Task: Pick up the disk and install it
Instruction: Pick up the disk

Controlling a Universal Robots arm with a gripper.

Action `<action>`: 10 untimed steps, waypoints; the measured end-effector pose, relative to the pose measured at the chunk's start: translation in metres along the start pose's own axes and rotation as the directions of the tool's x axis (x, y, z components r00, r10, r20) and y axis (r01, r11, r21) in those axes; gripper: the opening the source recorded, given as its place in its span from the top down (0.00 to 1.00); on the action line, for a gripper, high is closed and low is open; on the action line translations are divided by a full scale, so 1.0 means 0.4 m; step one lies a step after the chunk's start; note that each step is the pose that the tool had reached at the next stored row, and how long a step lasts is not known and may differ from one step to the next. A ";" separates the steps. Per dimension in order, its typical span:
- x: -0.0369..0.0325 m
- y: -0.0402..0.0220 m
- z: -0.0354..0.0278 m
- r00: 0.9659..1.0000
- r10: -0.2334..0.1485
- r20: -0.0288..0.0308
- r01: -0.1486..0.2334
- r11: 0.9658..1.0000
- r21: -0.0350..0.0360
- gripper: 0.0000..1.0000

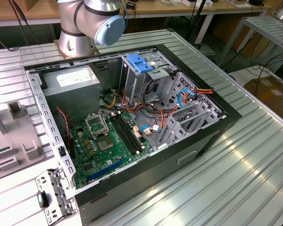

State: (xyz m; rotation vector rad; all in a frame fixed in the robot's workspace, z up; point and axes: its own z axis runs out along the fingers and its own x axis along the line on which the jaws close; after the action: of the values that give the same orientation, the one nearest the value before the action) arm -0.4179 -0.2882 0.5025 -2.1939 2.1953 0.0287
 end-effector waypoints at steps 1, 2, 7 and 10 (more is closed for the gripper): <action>0.000 0.000 -0.002 1.000 0.000 0.000 0.000 1.000 0.000 0.64; 0.000 0.000 -0.003 1.000 0.000 0.000 0.000 1.000 0.000 0.64; 0.000 0.000 -0.012 1.000 0.000 0.000 0.000 1.000 0.000 0.64; -0.001 0.000 -0.018 1.000 0.000 0.000 0.000 1.000 0.000 0.64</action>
State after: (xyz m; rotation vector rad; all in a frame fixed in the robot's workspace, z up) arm -0.4180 -0.2882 0.5096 -2.1939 2.1953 0.0288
